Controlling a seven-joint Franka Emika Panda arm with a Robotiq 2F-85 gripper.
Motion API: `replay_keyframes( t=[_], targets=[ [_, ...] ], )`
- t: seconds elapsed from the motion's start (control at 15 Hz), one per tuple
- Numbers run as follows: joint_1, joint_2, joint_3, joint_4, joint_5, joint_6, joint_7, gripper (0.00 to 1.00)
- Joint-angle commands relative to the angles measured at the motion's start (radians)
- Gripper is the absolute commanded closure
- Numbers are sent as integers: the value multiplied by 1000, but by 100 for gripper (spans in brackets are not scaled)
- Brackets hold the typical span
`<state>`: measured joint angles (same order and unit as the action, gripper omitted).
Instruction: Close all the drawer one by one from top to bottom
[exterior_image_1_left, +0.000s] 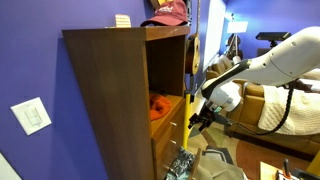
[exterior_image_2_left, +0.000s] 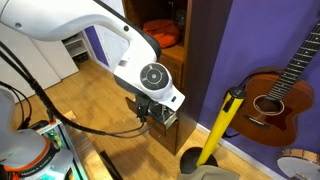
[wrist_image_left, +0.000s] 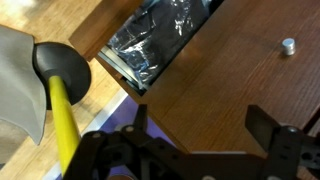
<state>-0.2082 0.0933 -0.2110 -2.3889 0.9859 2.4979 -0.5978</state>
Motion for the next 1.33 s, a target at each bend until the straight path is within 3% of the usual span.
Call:
replay_keyframes(
  t=[0.0, 0.27, 0.47, 0.73, 1.0, 1.07, 1.27],
  targets=[
    [-37, -80, -38, -31, -233, -117, 140, 0],
    [-80, -162, -84, -22, -488, -305, 267, 0],
    [-108, -233, -116, -14, -632, -477, 288, 0],
    [-122, -313, -148, -34, -684, -611, 251, 0],
    [-118, -329, -150, -95, -685, -548, 264, 0],
    [-112, -307, -155, -42, -673, -593, 257, 0],
    [-111, -308, -155, -70, -673, -570, 257, 0]
  ],
)
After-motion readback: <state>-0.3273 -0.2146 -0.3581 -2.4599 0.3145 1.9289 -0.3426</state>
